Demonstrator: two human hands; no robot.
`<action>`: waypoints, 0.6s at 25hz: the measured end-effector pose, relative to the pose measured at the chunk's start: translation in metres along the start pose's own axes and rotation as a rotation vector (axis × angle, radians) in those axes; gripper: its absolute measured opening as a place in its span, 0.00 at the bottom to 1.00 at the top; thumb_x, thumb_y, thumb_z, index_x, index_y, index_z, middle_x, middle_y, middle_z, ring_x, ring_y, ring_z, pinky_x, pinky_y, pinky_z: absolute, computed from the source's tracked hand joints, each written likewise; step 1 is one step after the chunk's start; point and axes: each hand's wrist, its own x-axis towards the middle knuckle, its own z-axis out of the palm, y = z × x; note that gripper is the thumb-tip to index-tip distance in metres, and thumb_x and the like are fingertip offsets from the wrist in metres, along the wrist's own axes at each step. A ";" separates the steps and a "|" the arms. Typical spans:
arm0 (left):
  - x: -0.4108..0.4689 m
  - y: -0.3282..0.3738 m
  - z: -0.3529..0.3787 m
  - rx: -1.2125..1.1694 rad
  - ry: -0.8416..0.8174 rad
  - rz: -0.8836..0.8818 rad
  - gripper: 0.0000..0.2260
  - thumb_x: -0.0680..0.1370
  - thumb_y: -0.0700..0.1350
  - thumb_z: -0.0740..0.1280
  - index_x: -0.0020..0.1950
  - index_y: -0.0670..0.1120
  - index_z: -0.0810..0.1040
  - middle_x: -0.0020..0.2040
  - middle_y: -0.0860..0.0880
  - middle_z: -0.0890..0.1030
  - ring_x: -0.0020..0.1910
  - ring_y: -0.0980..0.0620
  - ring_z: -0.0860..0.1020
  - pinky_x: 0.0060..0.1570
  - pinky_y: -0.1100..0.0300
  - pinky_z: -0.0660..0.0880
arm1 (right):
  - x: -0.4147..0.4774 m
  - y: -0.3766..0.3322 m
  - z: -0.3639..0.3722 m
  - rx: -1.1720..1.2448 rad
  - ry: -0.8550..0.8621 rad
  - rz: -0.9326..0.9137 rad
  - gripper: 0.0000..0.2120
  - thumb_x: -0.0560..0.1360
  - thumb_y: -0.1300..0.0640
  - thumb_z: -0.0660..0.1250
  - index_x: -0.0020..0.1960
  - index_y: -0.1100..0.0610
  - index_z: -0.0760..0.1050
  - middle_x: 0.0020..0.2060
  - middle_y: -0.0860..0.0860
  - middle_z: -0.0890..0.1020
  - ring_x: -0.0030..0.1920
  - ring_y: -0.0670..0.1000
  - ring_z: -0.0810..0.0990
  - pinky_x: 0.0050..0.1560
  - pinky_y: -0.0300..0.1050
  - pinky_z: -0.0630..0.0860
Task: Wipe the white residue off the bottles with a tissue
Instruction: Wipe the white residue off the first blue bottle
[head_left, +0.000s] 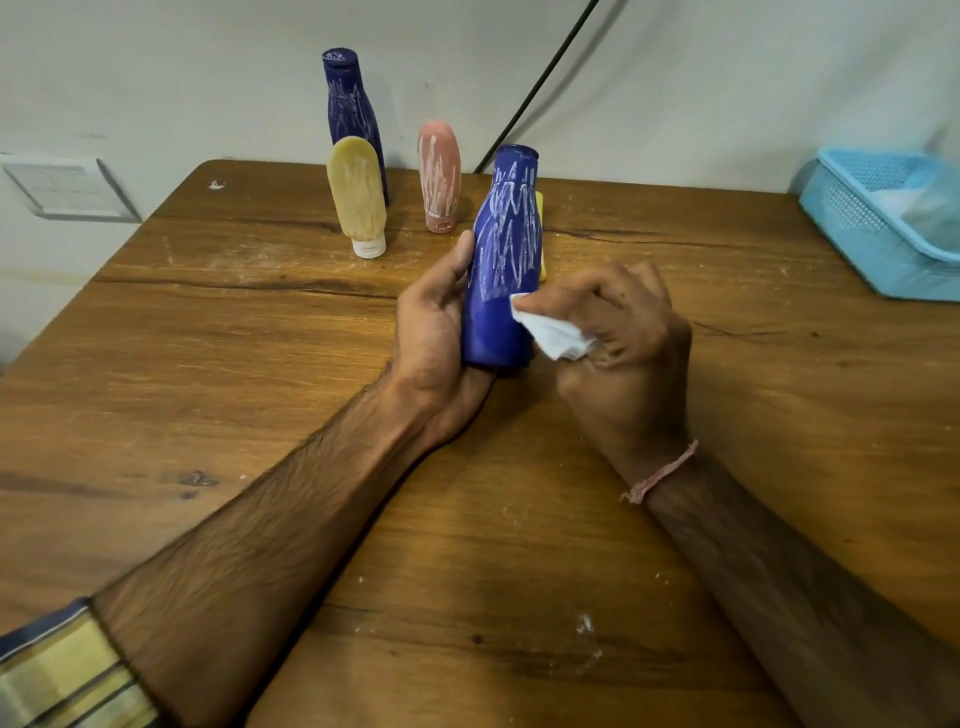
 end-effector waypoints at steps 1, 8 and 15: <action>-0.001 0.000 0.001 -0.016 0.000 -0.007 0.22 0.85 0.54 0.56 0.71 0.40 0.73 0.59 0.39 0.77 0.57 0.45 0.76 0.61 0.50 0.73 | -0.003 -0.005 0.003 -0.001 -0.021 -0.039 0.11 0.71 0.66 0.74 0.52 0.57 0.86 0.46 0.52 0.84 0.46 0.57 0.77 0.41 0.55 0.75; 0.000 -0.001 -0.001 0.001 -0.001 -0.004 0.24 0.85 0.56 0.56 0.73 0.40 0.71 0.63 0.38 0.74 0.61 0.41 0.71 0.71 0.42 0.66 | 0.001 0.001 0.002 -0.038 0.023 0.015 0.10 0.73 0.62 0.71 0.54 0.56 0.85 0.49 0.53 0.85 0.48 0.58 0.77 0.41 0.56 0.76; -0.001 -0.001 -0.001 0.030 -0.003 0.005 0.24 0.85 0.56 0.56 0.74 0.41 0.71 0.64 0.38 0.76 0.62 0.42 0.74 0.72 0.42 0.67 | 0.003 0.003 0.000 -0.046 0.021 0.035 0.11 0.74 0.59 0.71 0.55 0.57 0.85 0.51 0.53 0.85 0.49 0.59 0.78 0.43 0.58 0.76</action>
